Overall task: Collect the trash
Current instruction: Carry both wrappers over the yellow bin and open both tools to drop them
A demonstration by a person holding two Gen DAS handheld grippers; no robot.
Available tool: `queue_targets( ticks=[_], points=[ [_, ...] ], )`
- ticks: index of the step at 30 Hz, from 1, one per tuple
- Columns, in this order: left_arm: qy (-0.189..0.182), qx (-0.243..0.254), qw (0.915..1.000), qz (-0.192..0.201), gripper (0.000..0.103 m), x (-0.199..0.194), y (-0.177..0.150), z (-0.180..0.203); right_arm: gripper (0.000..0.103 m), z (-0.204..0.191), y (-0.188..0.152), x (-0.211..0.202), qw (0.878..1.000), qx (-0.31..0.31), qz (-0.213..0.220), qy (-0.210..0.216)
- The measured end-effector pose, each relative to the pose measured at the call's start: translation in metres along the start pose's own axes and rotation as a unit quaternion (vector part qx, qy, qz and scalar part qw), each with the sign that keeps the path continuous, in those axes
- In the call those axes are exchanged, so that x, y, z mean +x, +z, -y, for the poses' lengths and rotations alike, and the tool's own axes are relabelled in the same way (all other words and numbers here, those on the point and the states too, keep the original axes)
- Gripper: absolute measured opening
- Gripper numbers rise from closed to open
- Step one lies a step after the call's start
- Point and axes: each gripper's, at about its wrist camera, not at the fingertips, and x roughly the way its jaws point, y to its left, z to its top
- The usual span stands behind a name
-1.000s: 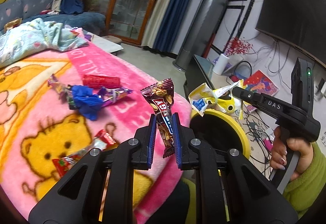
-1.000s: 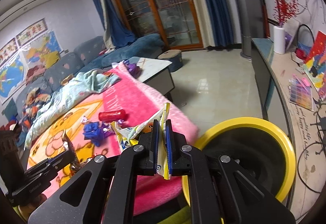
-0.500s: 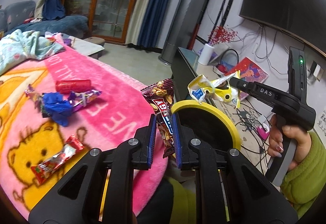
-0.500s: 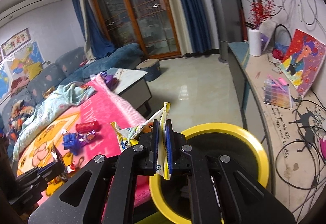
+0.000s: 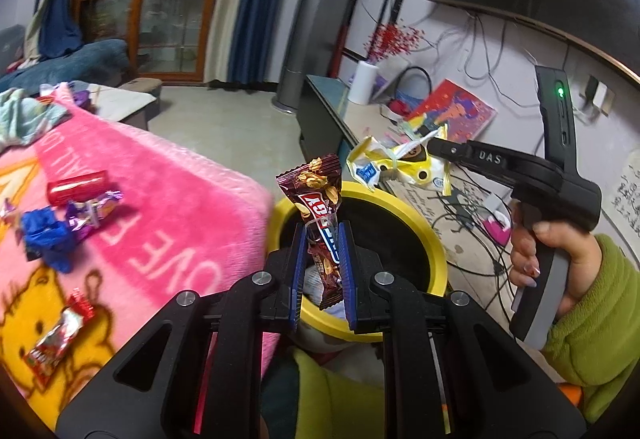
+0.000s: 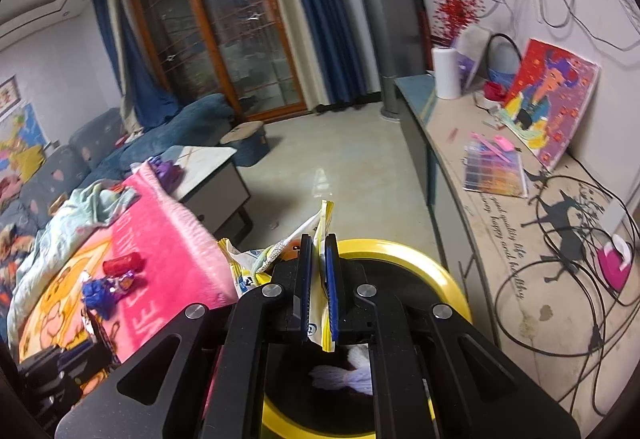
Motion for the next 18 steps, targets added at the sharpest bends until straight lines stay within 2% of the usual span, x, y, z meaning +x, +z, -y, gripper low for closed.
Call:
queue_targets(
  ticks=[8, 18],
  points=[
    [-0.02, 0.025, 0.9992, -0.022, 0.011, 0.03, 0.001, 0.018, 0.007, 0.027, 0.0, 0.005, 0.999, 0.031, -0.005, -0.032],
    [-0.045, 0.04, 0.9973, -0.042, 0.011, 0.061, 0.001, 0.03, 0.007, 0.045, -0.003, 0.014, 0.997, 0.059, -0.021, -0.044]
  ],
)
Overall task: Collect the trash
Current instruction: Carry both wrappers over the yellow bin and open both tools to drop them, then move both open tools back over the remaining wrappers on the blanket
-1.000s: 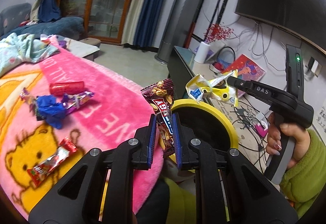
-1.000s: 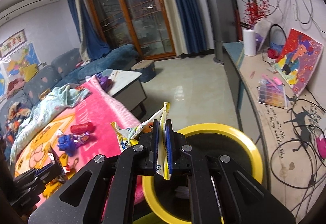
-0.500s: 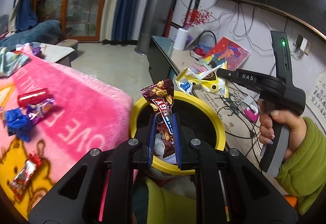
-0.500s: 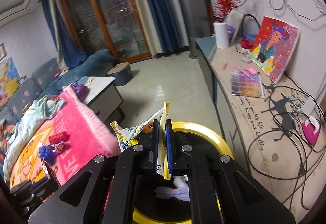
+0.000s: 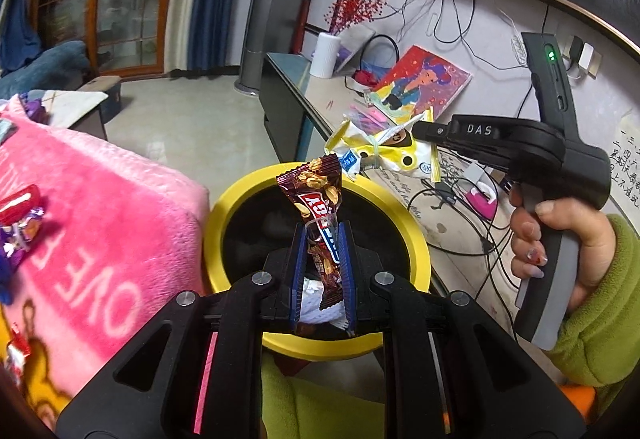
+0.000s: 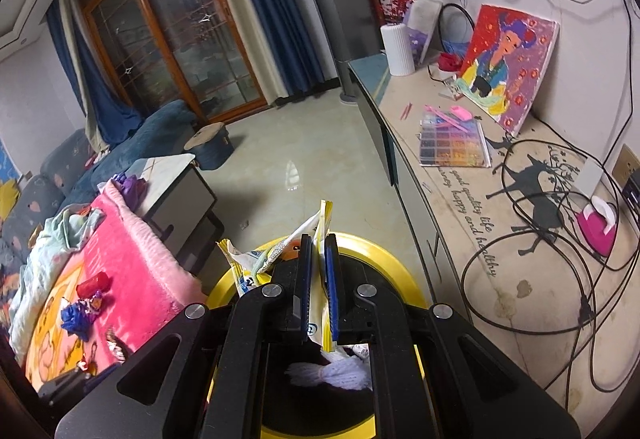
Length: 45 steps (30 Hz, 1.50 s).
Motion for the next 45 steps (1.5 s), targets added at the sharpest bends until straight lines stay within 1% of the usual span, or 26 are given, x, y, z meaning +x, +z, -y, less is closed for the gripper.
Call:
queue_targets(
  ticks=[3, 5, 7, 8, 9, 11, 13, 15, 16, 17, 18, 19, 21, 23, 26, 29, 33, 40, 45],
  points=[
    [-0.003, -0.002, 1.0, -0.006, 0.011, 0.008, 0.0, 0.0, 0.008, 0.0, 0.0, 0.002, 1.0, 0.005, -0.006, 0.003],
    [-0.006, -0.005, 0.9999, -0.01, 0.011, 0.012, -0.001, -0.001, 0.01, 0.001, -0.001, 0.005, 1.0, 0.006, -0.013, 0.014],
    [-0.005, -0.006, 0.9999, -0.013, 0.015, 0.016, 0.001, 0.001, 0.012, 0.0, -0.002, 0.007, 1.0, 0.011, -0.016, 0.023],
    [-0.001, -0.008, 0.9999, -0.015, 0.021, 0.017, 0.001, 0.0, 0.019, 0.0, -0.003, 0.008, 0.999, 0.014, -0.017, 0.024],
    [0.001, -0.012, 0.9998, -0.014, 0.03, 0.018, 0.001, -0.002, 0.028, -0.001, -0.002, 0.008, 0.999, 0.013, -0.018, 0.024],
    [-0.001, -0.02, 0.9997, -0.016, 0.042, 0.019, 0.0, -0.005, 0.034, -0.001, -0.002, 0.009, 0.999, 0.015, -0.017, 0.024],
    [-0.003, -0.025, 0.9996, -0.016, 0.048, 0.018, 0.0, -0.007, 0.034, -0.002, -0.002, 0.011, 0.999, 0.017, -0.02, 0.022],
    [0.0, -0.03, 0.9994, -0.016, 0.061, 0.017, -0.001, -0.009, 0.036, -0.003, -0.002, 0.011, 0.999, 0.017, -0.019, 0.021],
    [-0.002, -0.033, 0.9993, -0.015, 0.066, 0.015, -0.001, -0.01, 0.037, -0.003, -0.002, 0.01, 0.999, 0.017, -0.018, 0.021],
    [0.001, -0.036, 0.9993, -0.011, 0.074, 0.013, -0.002, -0.011, 0.038, -0.006, -0.002, 0.01, 1.0, 0.014, -0.015, 0.022],
    [0.004, -0.036, 0.9993, -0.009, 0.08, 0.011, -0.002, -0.012, 0.04, -0.006, -0.003, 0.008, 1.0, 0.012, -0.014, 0.022],
    [0.009, -0.036, 0.9993, -0.007, 0.082, 0.008, -0.002, -0.013, 0.041, -0.008, -0.003, 0.007, 1.0, 0.008, -0.011, 0.021],
    [0.018, -0.046, 0.9988, -0.003, 0.092, -0.002, -0.003, -0.019, 0.047, -0.011, -0.003, 0.004, 1.0, 0.004, -0.005, 0.021],
    [0.023, -0.055, 0.9982, 0.005, 0.092, -0.009, -0.004, -0.023, 0.049, -0.015, -0.004, 0.0, 1.0, -0.005, 0.002, 0.021],
    [0.049, -0.059, 0.9968, 0.023, 0.092, -0.023, -0.003, -0.03, 0.055, -0.021, -0.004, -0.004, 1.0, -0.013, 0.01, 0.019],
    [0.064, -0.069, 0.9948, 0.039, 0.092, -0.036, -0.001, -0.038, 0.055, -0.029, -0.005, -0.008, 0.999, -0.024, 0.015, 0.026],
    [0.095, -0.081, 0.9904, 0.06, 0.092, -0.055, -0.002, -0.05, 0.056, -0.042, -0.008, -0.014, 0.998, -0.042, 0.021, 0.036],
    [0.135, -0.1, 0.9815, 0.092, 0.092, -0.084, -0.003, -0.07, 0.057, -0.065, -0.012, -0.025, 0.995, -0.073, 0.033, 0.052],
    [0.162, -0.11, 0.9742, 0.113, 0.092, -0.105, -0.006, -0.084, 0.057, -0.084, -0.018, -0.034, 0.991, -0.103, 0.046, 0.067]
  ],
)
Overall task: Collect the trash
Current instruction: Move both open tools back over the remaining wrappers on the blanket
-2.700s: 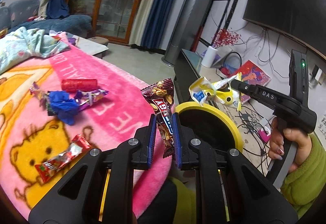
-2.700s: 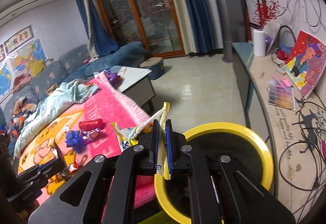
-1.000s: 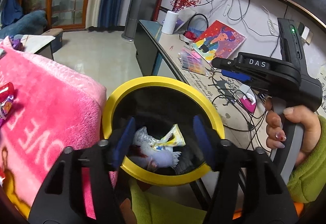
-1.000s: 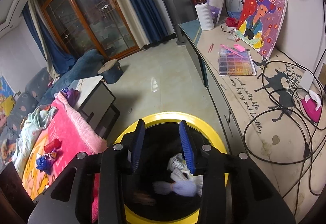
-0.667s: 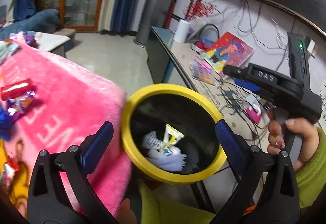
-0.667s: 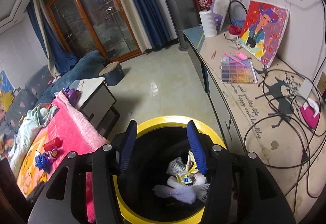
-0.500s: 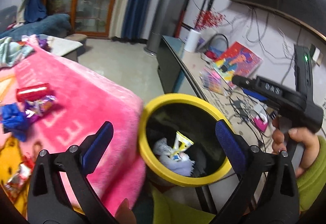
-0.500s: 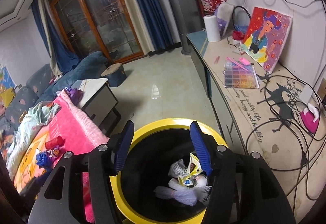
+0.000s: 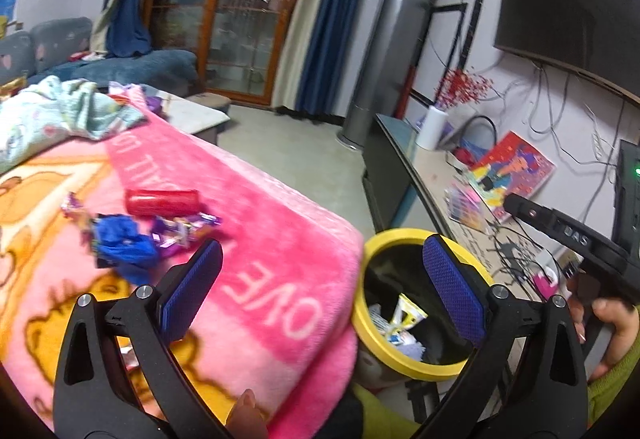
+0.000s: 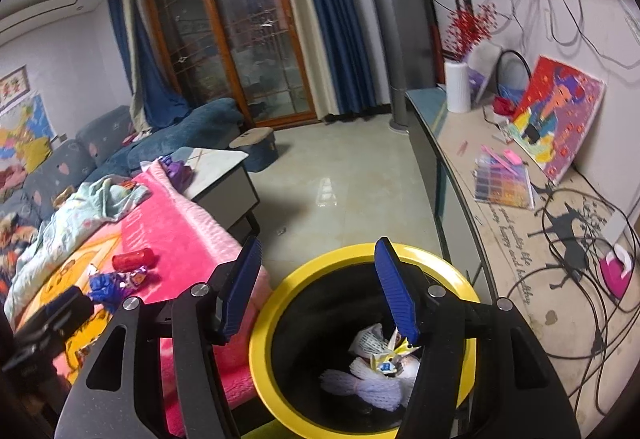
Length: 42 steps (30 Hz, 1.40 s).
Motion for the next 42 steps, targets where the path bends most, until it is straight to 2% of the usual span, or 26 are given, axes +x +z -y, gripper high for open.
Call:
queue_targets(
  ticks=[10, 25, 42],
  points=[
    [0.041, -0.027, 0.9983, 0.031, 0.092, -0.023, 0.006, -0.033, 0.061, -0.046, -0.009, -0.009, 0.997, -0.06, 0.009, 0.04],
    [0.078, -0.073, 0.9933, 0.045, 0.092, -0.041, 0.01, -0.078, 0.062, -0.099, -0.027, -0.006, 0.988, -0.126, -0.008, 0.085],
    [0.121, -0.128, 0.983, 0.052, 0.092, -0.055, 0.011, -0.137, 0.062, -0.164, -0.051, 0.009, 0.971, -0.19, -0.038, 0.142]
  ],
)
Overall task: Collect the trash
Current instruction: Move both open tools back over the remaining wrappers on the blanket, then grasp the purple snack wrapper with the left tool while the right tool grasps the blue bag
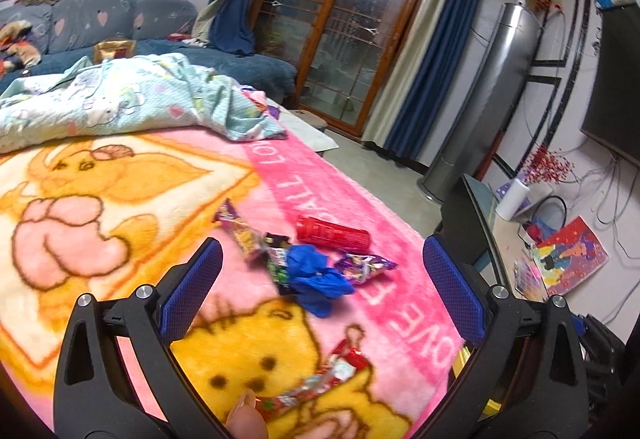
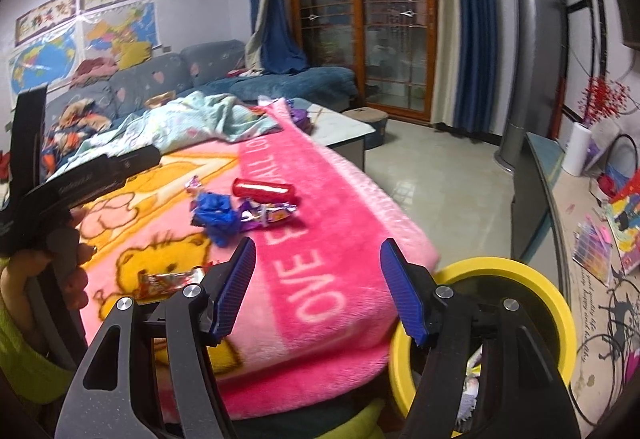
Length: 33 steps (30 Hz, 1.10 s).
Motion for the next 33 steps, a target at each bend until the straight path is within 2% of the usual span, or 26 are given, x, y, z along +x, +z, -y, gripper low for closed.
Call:
queue_targets(
  ticks=[11, 21, 26, 28, 29, 31, 32, 33],
  points=[
    [0.024, -0.05, 0.9982, -0.025, 0.091, 0.011, 0.002, -0.047, 0.062, -0.04, 0.007, 0.044, 0.998, -0.04, -0.026, 0.044],
    [0.028, -0.096, 0.9934, -0.056, 0.073, 0.029, 0.004, -0.084, 0.062, -0.078, 0.013, 0.1, 0.993, -0.079, -0.057, 0.07],
    [0.024, -0.107, 0.9912, -0.075, 0.071, 0.047, 0.011, -0.093, 0.062, -0.094, 0.018, 0.128, 0.99, -0.097, -0.067, 0.073],
    [0.014, -0.115, 0.989, -0.091, 0.066, 0.059, 0.014, -0.094, 0.062, -0.098, 0.018, 0.138, 0.99, -0.102, -0.072, 0.069],
    [0.012, -0.117, 0.9882, -0.098, 0.062, 0.063, 0.015, -0.095, 0.06, -0.1, 0.018, 0.144, 0.989, -0.104, -0.075, 0.067],
    [0.01, -0.116, 0.9867, -0.113, 0.061, 0.078, 0.019, -0.095, 0.055, -0.101, 0.017, 0.153, 0.989, -0.106, -0.083, 0.066],
    [0.009, -0.115, 0.9861, -0.12, 0.061, 0.084, 0.019, -0.094, 0.049, -0.102, 0.016, 0.156, 0.988, -0.106, -0.087, 0.066],
    [0.006, -0.117, 0.9851, -0.126, 0.059, 0.09, 0.02, -0.094, 0.038, -0.102, 0.015, 0.159, 0.988, -0.104, -0.093, 0.07]
  ],
)
